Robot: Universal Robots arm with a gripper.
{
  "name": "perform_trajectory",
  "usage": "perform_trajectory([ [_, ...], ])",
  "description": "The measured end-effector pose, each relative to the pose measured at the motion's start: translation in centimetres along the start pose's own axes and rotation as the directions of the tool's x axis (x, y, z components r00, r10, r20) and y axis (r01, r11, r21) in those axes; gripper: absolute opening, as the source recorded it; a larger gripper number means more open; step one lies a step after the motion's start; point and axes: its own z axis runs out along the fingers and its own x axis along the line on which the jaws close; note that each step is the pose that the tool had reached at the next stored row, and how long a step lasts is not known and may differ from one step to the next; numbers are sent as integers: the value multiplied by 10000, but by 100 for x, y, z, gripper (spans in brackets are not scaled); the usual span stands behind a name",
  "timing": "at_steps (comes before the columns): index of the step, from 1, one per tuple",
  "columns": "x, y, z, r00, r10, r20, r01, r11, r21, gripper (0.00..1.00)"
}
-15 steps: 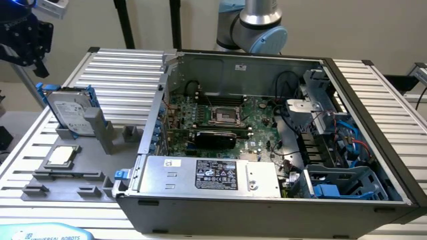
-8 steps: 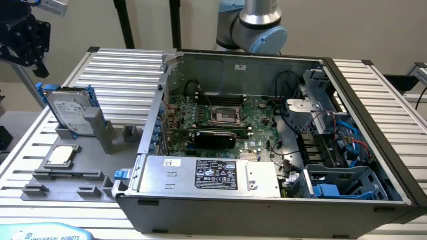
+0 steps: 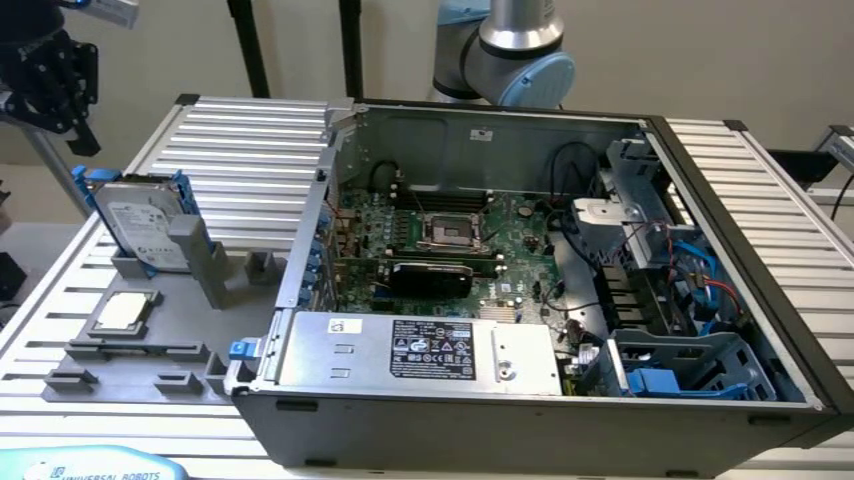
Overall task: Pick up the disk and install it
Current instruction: 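Pick up the disk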
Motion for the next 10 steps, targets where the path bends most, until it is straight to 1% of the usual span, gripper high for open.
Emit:
perform_trajectory([
  [5,-1,-32,3,9991,-415,-11,415,9991,6,11],
  [10,16,-47,24,9984,-566,-15,566,9984,7,11],
])
